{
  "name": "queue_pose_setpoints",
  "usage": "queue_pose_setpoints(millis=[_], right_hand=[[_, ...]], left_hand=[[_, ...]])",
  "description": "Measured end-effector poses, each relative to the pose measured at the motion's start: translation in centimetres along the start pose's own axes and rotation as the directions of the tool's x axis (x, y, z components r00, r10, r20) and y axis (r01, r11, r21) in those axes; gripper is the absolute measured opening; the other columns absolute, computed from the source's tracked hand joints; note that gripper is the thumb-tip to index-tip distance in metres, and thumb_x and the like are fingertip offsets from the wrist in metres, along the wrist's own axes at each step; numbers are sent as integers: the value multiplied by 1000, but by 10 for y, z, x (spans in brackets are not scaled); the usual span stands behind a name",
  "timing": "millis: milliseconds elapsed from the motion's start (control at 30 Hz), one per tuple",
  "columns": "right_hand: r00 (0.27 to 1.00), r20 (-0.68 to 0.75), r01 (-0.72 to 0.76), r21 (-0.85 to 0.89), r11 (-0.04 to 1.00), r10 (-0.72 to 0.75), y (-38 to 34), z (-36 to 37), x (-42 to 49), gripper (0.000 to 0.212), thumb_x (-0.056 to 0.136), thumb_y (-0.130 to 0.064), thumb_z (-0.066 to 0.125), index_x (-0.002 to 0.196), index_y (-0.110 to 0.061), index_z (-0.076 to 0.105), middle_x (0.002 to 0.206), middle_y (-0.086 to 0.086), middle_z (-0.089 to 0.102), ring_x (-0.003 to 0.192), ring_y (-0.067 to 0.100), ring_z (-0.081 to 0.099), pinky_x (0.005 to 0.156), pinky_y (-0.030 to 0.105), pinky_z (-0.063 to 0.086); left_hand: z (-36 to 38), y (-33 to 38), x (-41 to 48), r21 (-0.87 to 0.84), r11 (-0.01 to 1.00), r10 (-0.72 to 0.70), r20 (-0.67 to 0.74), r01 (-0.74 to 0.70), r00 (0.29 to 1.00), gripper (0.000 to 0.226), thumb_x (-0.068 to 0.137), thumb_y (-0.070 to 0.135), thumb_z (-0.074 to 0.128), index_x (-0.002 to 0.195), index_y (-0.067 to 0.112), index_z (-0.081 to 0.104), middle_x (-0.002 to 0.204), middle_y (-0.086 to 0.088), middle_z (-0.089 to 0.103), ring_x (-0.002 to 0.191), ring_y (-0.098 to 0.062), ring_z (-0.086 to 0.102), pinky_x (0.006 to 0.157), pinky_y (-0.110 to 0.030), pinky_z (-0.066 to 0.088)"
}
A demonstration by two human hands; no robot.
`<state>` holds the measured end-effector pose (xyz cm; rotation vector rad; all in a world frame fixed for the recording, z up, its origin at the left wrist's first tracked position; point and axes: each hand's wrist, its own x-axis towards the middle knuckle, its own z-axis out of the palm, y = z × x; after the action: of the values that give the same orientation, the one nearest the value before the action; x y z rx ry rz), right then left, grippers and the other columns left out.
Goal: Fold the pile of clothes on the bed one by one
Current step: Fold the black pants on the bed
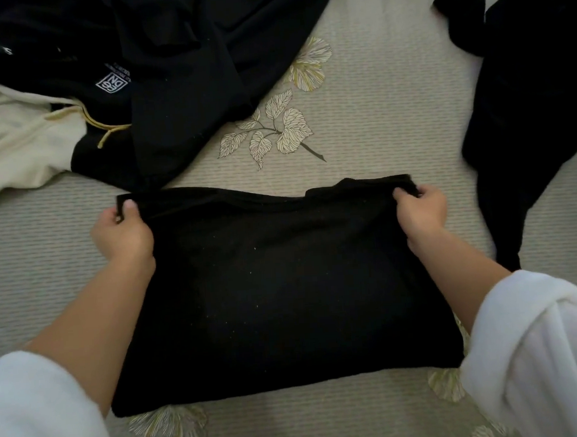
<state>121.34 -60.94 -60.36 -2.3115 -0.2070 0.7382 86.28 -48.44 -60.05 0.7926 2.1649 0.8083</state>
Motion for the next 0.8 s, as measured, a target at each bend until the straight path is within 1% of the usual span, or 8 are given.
queue_pose_setpoints(millis=[67, 167, 233, 300, 400, 600, 700, 800], right_hand=[[994, -104, 27, -15, 1000, -29, 3, -8, 6, 12, 88, -31, 61, 88, -21, 54, 87, 1, 61, 87, 25, 61, 77, 35, 47], [997, 11, 71, -82, 994, -70, 9, -17, 13, 17, 87, -34, 64, 96, -20, 59, 98, 3, 64, 91, 23, 61, 83, 37, 49], [995, 21, 98, -140, 985, -96, 8, -19, 11, 29, 84, -37, 66, 107, -20, 59, 98, -2, 61, 96, 23, 61, 91, 42, 49], [983, -60, 158, -229, 960, -176, 8, -22, 6, 37, 83, -37, 65, 113, -17, 57, 108, 2, 58, 106, 24, 57, 99, 48, 43], [964, -60, 227, -314, 922, -258, 11, -25, -7, 36, 83, -34, 62, 112, -13, 56, 117, 8, 55, 113, 26, 51, 101, 52, 37], [966, -30, 231, -354, 906, -258, 10, -25, -12, 28, 90, -26, 55, 113, -11, 58, 117, 10, 59, 113, 29, 52, 102, 51, 36], [962, -31, 246, -332, 911, -271, 11, -28, -13, 28, 88, -27, 56, 112, -11, 59, 117, 9, 60, 111, 27, 53, 102, 52, 36], [958, -15, 265, -323, 909, -285, 12, -27, -15, 30, 88, -28, 56, 113, -12, 58, 117, 8, 59, 111, 27, 54, 102, 53, 37]], left_hand=[[-9, -1, 8, -50, 999, -7, -73, 3, 997, 29, 99, 29, 48, 120, 11, 57, 124, -10, 58, 110, -19, 57, 97, -27, 45], [-14, -5, 15, -16, 1000, 27, 43, -26, 999, 26, 98, 31, 49, 118, 15, 54, 120, -13, 60, 92, -15, 59, 78, -23, 48], [-14, -9, 12, 201, 974, 101, 30, -105, 994, 39, 93, 40, 53, 125, 19, 48, 126, -13, 53, 108, -22, 54, 92, -35, 45], [-17, -13, 3, 418, 880, 251, -5, -226, 968, 50, 91, 44, 54, 132, 19, 44, 137, -14, 41, 129, -31, 36, 103, -49, 31], [-13, -27, -17, 538, 740, 322, 243, -404, 915, 55, 91, 47, 52, 138, 21, 42, 142, -12, 38, 133, -33, 29, 105, -56, 22], [-15, -32, -18, 566, 665, 428, 247, -488, 870, 46, 90, 47, 53, 130, 24, 56, 127, -8, 51, 122, -26, 40, 100, -48, 22], [-20, -35, -25, 556, 606, 480, 314, -569, 819, 56, 87, 51, 57, 138, 33, 44, 131, -6, 45, 124, -25, 37, 101, -47, 20], [-18, -31, -25, 573, 558, 497, 350, -601, 794, 46, 86, 50, 60, 129, 36, 54, 130, -2, 45, 124, -23, 34, 99, -45, 20]])
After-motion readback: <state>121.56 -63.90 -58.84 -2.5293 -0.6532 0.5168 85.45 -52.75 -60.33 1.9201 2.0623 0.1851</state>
